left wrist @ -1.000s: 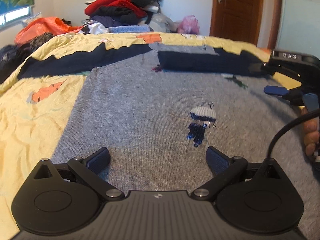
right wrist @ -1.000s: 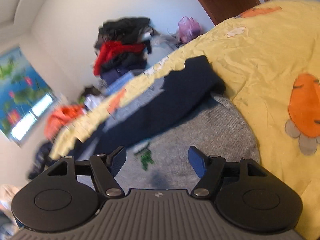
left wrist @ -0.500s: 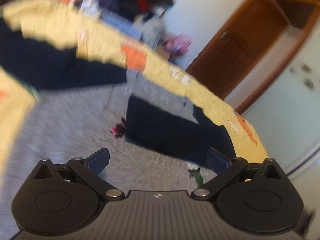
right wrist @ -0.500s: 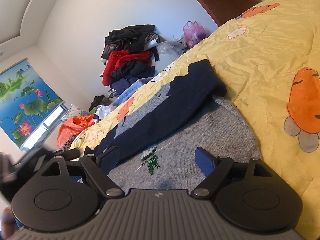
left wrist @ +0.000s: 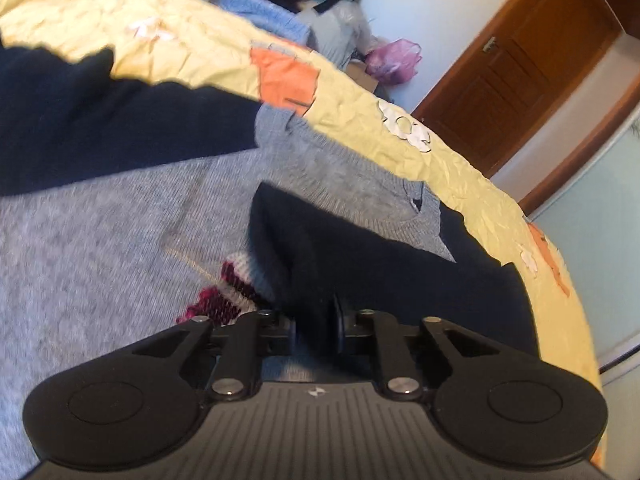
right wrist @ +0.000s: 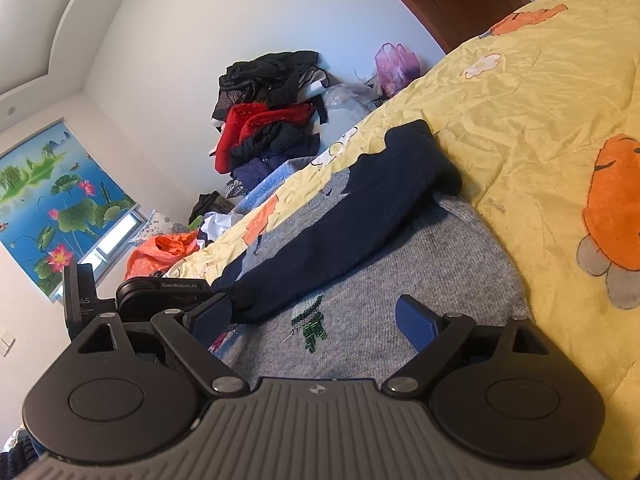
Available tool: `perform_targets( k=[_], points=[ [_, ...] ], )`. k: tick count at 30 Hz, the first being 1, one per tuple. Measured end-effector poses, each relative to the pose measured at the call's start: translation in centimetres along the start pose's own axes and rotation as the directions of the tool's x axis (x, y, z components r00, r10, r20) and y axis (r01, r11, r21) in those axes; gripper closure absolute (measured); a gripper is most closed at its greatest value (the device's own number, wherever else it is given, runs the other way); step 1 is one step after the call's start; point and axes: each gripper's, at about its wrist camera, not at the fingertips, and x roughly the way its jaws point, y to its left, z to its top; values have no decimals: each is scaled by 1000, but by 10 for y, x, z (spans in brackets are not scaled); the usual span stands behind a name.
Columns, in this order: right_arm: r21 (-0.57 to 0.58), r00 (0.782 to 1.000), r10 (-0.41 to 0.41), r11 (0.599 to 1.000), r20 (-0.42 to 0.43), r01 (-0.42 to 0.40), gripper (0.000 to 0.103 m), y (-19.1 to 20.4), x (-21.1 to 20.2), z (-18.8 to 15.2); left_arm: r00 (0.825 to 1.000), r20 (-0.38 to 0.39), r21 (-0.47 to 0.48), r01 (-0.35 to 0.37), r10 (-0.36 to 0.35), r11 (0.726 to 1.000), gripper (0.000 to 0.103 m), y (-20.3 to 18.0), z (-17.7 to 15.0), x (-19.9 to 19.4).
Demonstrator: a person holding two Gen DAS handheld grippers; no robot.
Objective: Fold small clothes
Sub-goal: 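Close the left tool on the other navy sleeve cuff, then carry the second sleeve across the body over the first with the left tool, release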
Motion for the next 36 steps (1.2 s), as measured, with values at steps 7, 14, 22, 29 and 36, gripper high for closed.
perform_targets(
  k=[7, 14, 22, 29, 36],
  points=[
    [0, 1000, 4, 1000, 2, -4, 12, 1, 0, -1, 978, 191, 191, -125, 88, 974, 96, -20, 2, -31],
    [-6, 1000, 4, 1000, 0, -4, 11, 3, 1, -1, 971, 178, 205, -193, 157, 959, 96, 13, 8, -38],
    [-53, 1000, 13, 999, -1, -13, 9, 19, -2, 22, 935, 203, 166, -326, 292, 931, 37, 16, -4, -63],
    [-205, 991, -107, 975, -75, 90, 3, 45, 87, 77, 947, 311, 217, -159, 87, 963, 4, 5, -4, -67],
    [-278, 983, -154, 953, -98, 122, 2, 21, 114, 55, 989, 142, 42, 37, -43, 998, 5, 44, 3, -20]
  ],
)
